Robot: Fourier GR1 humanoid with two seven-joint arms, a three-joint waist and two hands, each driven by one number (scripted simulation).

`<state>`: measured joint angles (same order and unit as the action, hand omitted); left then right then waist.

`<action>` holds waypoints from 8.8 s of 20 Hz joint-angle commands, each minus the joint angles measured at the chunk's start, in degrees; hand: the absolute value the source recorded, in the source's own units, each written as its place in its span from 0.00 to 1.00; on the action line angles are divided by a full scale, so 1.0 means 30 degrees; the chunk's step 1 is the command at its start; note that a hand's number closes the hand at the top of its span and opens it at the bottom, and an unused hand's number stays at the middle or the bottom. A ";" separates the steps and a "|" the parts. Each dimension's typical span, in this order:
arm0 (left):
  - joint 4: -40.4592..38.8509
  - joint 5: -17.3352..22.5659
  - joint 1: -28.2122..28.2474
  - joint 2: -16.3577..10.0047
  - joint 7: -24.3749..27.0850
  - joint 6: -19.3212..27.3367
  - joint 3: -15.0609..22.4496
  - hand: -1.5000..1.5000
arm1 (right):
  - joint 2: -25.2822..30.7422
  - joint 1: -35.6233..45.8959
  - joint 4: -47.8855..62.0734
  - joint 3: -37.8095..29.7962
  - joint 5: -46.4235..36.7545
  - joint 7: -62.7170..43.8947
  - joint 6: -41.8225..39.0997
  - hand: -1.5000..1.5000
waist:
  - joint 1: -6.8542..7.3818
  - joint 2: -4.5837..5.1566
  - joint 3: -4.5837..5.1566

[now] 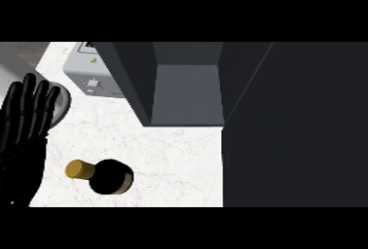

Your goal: Pick up the wine, place it into the cabinet and close the cabinet

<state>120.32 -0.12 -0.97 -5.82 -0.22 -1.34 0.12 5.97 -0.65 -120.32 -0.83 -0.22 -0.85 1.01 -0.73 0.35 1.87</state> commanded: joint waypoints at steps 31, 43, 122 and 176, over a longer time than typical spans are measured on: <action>0.0220 -0.2397 -0.0736 0.1938 -0.4666 1.2076 0.6929 0.00 | 0.0085 -0.3160 -0.6915 0.1840 0.3507 -0.6787 -0.2877 0.00 | 0.0217 -0.0139 -0.0622; 0.0946 -0.2492 0.1435 0.1776 -0.4423 1.1882 0.7028 0.00 | 0.0095 -0.0798 -0.6668 0.0685 0.4308 -0.8832 -0.2361 0.00 | 0.0275 -0.0127 -0.0612; -2.1466 0.7355 0.1847 0.1928 1.4242 0.1108 -0.1100 0.00 | -0.1062 -0.1290 -0.5396 0.0789 0.2910 -0.7387 -0.4164 0.00 | 0.0236 -0.0122 -0.0622; -1.0418 0.7582 0.5266 0.0950 0.8646 -0.4200 0.2739 1.00 | -0.1860 -0.1625 -0.4871 0.1714 0.1703 -0.6574 -0.3971 0.00 | 0.0291 -0.0145 -0.0630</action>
<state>82.23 23.02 13.34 -5.43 29.42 -17.01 5.73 1.74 -4.71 -133.97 0.78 7.84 -20.76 -11.33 0.22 -0.08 -0.05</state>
